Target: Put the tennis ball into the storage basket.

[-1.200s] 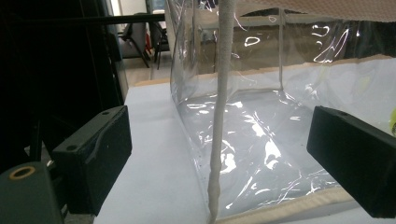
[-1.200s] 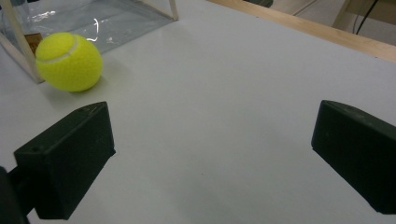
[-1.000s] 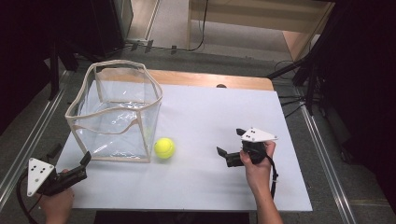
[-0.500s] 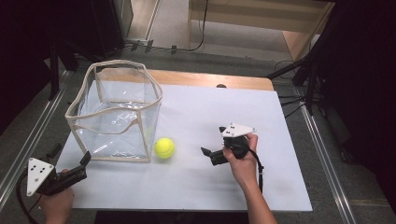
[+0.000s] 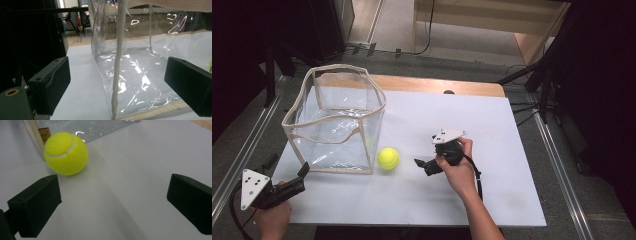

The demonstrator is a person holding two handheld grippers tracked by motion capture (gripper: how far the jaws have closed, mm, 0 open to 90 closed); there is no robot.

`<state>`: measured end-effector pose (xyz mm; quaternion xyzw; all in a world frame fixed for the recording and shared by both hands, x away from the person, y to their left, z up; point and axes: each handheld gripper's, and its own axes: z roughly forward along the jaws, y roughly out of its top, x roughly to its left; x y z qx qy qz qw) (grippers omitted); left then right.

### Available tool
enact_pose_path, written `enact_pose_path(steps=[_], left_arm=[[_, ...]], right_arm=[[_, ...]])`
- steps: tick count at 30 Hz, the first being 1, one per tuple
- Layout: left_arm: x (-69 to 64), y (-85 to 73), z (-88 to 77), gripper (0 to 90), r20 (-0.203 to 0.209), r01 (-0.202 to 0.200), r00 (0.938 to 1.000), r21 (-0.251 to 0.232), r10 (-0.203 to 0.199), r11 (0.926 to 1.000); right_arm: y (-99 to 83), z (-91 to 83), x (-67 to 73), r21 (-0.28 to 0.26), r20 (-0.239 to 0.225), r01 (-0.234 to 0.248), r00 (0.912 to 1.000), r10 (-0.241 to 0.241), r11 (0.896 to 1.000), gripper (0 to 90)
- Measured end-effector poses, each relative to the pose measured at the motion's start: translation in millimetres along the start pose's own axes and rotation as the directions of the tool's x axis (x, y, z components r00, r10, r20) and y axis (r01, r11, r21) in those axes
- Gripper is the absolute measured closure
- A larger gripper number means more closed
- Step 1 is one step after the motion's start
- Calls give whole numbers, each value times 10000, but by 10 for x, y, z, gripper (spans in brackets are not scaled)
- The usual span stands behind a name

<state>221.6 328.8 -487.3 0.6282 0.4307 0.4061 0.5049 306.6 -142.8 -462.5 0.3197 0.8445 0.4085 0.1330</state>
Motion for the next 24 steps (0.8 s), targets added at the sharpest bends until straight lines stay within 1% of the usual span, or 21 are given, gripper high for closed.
enact_pose_path(steps=[3, 5, 7, 8, 14, 15, 16, 21, 22, 23, 24], left_arm=[[0, 0, -1, 69, -7, 19, 10000, -19, -19, 10000], [4, 1, -4, 69, -19, -4, 10000, 10, 4, 10000], [5, -1, -3, 69, 8, 12, 10000, -62, -12, 10000], [5, -1, -3, 69, 25, 11, 10000, -55, -11, 10000], [5, -1, -3, 69, 18, 13, 10000, -52, -13, 10000], [5, -1, -3, 69, 18, 13, 10000, -52, -13, 10000], [4, -1, -3, 69, 14, 13, 10000, -52, -13, 10000], [5, -2, -1, 69, 29, 86, 10000, -86, -86, 9999], [5, -2, -1, 69, 29, 86, 10000, -86, -86, 9999], [5, -1, -1, 69, 29, 84, 10000, -86, -84, 9999], [6, -1, -1, 69, 33, 73, 10000, -78, -73, 9999]], right_arm=[[22, 34, 11, 99, -114, 78, 9999, -77, 9999, 0], [59, 95, 40, 247, -222, 156, 9996, -151, 9996, 0], [74, 112, 52, 310, -297, 172, 9994, -162, 9994, 0], [101, 150, 76, 366, -438, 271, 9987, -255, 9990, 0], [184, 280, 146, 648, -748, 573, 9958, -524, 9962, 0], [184, 280, 146, 648, -748, 573, 9958, -524, 9962, 0], [211, 320, 165, 751, -824, 665, 9948, -602, 9950, 0], [261, 426, 210, 925, -1010, 728, 9929, -634, 9930, 0], [266, 450, 219, 953, -1065, 815, 9918, -713, 9921, 0], [266, 450, 219, 953, -1065, 815, 9918, -713, 9921, 0], [278, 491, 242, 1026, -1180, 841, 9904, -718, 9912, 0]])
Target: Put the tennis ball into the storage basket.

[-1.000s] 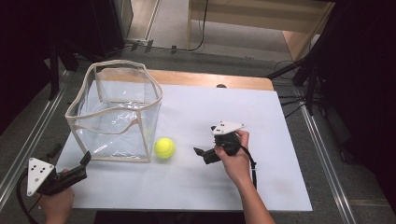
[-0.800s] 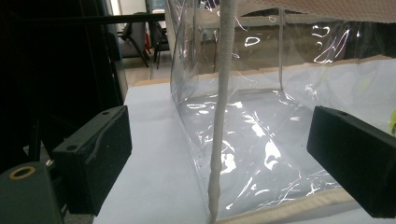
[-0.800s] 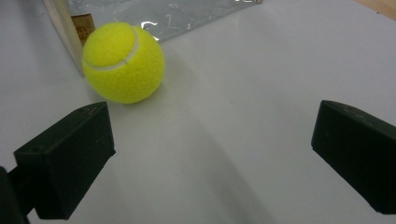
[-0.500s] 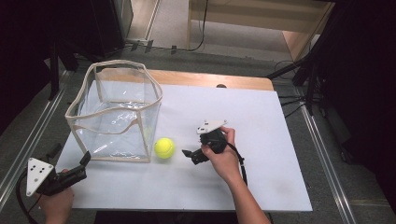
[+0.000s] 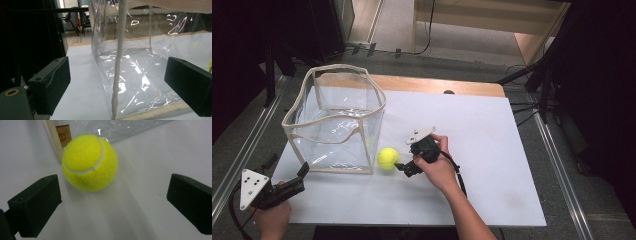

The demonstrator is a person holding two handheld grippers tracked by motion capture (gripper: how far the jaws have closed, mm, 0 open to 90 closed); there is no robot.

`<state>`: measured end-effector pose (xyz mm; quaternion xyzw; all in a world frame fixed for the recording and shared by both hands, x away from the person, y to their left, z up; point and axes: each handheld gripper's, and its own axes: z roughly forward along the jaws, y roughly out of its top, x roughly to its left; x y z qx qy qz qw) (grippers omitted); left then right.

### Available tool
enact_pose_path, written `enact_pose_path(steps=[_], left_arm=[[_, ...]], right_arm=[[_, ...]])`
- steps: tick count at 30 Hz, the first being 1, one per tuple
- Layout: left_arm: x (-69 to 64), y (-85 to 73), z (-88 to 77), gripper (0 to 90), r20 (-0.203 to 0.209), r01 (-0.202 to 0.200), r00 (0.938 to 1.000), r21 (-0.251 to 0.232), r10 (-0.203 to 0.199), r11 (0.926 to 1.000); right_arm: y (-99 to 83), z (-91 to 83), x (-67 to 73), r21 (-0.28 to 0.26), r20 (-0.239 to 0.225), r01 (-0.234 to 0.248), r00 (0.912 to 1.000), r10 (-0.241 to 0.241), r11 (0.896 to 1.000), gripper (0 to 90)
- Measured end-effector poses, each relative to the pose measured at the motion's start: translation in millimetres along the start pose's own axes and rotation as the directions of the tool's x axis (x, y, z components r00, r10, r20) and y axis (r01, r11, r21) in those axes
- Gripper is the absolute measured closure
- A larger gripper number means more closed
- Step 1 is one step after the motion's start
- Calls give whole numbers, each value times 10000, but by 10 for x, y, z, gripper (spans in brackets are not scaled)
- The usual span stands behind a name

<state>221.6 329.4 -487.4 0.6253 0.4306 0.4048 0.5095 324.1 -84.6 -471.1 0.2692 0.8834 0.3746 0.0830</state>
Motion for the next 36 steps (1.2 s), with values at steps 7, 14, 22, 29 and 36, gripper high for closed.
enact_pose_path(steps=[7, 14, 22, 29, 36], left_arm=[[1, 0, 1, 69, 6, 34, 10000, -22, -34, 10000], [3, -1, -6, 69, 3, 110, 9999, -4, -110, 9999], [9, 1, -10, 69, 11, 165, 9999, 1, -165, 9999], [16, 0, -9, 69, 35, 178, 9998, -31, -178, 9998], [19, 0, -10, 69, 32, 166, 9999, -16, -166, 9999]], right_arm=[[71, 105, 49, 137, -194, 156, 9997, -154, 9998, 0], [158, 227, 106, 244, -388, 355, 9987, -345, 9991, 35], [193, 360, 144, 514, -731, 450, 9965, -412, 9977, 45], [242, 440, 159, 702, -900, 516, 9949, -452, 9962, 118], [261, 508, 150, 869, -959, 534, 9944, -450, 9948, 135]])
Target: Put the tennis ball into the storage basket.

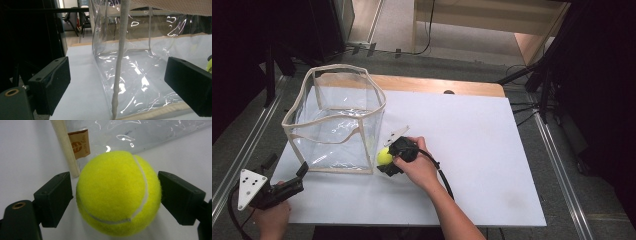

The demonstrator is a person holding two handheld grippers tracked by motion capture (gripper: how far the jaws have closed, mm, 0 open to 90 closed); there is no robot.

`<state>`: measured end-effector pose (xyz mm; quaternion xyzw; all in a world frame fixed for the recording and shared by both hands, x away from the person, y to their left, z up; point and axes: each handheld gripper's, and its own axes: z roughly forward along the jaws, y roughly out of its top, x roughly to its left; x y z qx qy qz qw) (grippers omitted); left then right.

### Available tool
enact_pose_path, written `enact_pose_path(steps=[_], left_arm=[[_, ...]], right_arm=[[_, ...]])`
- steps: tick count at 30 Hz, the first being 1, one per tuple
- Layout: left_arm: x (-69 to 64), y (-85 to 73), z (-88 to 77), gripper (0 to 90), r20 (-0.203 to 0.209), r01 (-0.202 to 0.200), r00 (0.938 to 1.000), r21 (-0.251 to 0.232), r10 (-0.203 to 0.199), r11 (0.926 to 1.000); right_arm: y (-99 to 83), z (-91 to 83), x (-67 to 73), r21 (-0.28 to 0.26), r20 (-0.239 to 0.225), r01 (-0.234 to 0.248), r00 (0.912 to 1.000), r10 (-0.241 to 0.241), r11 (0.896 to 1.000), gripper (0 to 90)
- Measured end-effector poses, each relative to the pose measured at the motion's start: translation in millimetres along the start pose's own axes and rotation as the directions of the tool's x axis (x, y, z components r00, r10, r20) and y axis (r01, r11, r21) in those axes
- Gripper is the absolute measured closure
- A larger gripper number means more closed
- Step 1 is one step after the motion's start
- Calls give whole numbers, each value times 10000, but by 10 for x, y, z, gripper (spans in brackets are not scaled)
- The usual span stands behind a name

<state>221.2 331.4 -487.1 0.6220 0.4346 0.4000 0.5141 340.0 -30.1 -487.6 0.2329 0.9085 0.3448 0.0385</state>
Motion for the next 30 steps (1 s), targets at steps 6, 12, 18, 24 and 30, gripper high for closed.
enact_pose_path(steps=[6, 12, 18, 24, 30], left_arm=[[0, 0, -1, 69, 7, 3, 10000, -3, -3, 10000], [0, 0, 0, 69, 6, 2, 10000, -8, -2, 10000], [-1, 0, 0, 69, 7, 5, 10000, -10, -5, 10000], [-1, 0, 0, 69, 8, 6, 10000, -12, -6, 10000], [-1, 0, -1, 69, 8, 2, 10000, -8, -2, 10000]], right_arm=[[-7, 39, -2, 84, 165, -117, 9998, 116, 9999, 233], [1, 21, 2, 144, 160, -46, 9999, 43, 9999, 239], [30, -53, 0, -16, 188, -37, 9998, 37, 10000, 239], [77, -133, -7, -69, 42, 3, 10000, -2, 10000, 240], [144, -250, -16, -211, 54, 100, 9999, -99, 9997, 240]])
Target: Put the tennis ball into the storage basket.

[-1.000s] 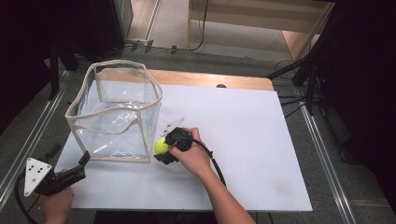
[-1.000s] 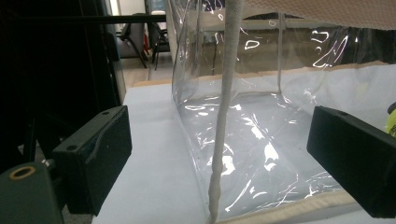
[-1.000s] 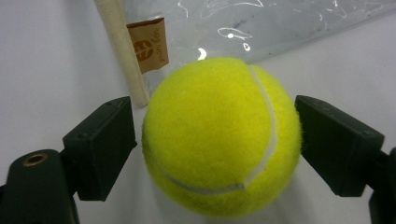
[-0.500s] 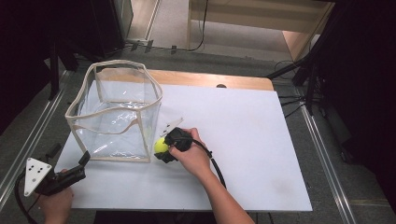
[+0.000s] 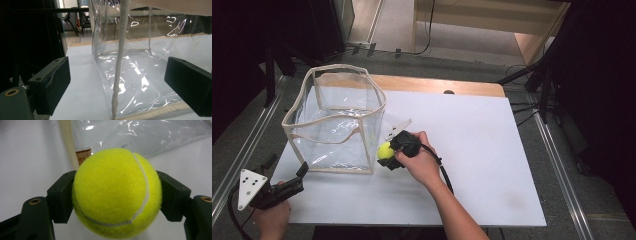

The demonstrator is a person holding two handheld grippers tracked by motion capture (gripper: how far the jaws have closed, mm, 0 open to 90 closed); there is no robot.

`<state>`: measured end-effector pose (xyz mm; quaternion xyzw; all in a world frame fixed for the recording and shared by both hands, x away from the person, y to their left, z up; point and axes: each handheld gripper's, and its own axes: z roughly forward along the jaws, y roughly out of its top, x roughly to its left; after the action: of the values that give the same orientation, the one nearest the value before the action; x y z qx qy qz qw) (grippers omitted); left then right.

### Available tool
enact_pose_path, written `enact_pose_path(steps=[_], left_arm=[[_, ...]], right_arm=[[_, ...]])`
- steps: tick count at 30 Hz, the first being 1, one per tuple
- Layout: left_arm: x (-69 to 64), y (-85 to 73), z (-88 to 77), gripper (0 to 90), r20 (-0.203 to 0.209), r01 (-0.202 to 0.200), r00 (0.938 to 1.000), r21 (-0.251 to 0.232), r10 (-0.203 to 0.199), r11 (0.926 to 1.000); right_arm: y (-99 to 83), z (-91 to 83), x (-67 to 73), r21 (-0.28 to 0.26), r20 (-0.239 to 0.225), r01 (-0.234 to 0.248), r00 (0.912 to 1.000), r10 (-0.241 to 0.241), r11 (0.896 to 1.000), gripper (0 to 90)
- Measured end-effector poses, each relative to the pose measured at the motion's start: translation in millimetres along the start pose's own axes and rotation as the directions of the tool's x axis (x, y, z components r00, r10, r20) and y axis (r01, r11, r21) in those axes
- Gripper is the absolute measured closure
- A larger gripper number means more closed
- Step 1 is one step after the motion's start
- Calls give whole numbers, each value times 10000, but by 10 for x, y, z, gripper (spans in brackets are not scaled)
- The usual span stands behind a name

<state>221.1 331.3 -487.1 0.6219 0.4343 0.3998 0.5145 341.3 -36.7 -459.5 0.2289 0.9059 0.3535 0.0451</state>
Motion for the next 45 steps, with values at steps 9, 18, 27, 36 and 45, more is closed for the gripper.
enact_pose_path(steps=[9, 18, 27, 36, 45], left_arm=[[-2, 0, 0, 69, -7, 5, 10000, 9, -5, 10000], [0, 0, 1, 69, -5, 3, 10000, -4, -3, 10000], [1, 0, 1, 69, -10, 1, 10000, 2, -1, 10000], [2, 0, 1, 69, -7, -5, 10000, -2, 5, 10000], [3, 0, 1, 69, -2, -3, 10000, -2, 3, 10000]], right_arm=[[97, -145, -7, -155, 8, 57, 10000, -57, 9999, 240], [188, -283, -37, -348, 34, 115, 9999, -113, 9993, 240], [267, -391, -58, -422, 29, 69, 10000, -68, 9991, 240], [357, -511, -85, -550, 61, 68, 10000, -65, 9985, 240], [427, -601, -115, -675, -81, 230, 9997, -236, 9975, 240]])
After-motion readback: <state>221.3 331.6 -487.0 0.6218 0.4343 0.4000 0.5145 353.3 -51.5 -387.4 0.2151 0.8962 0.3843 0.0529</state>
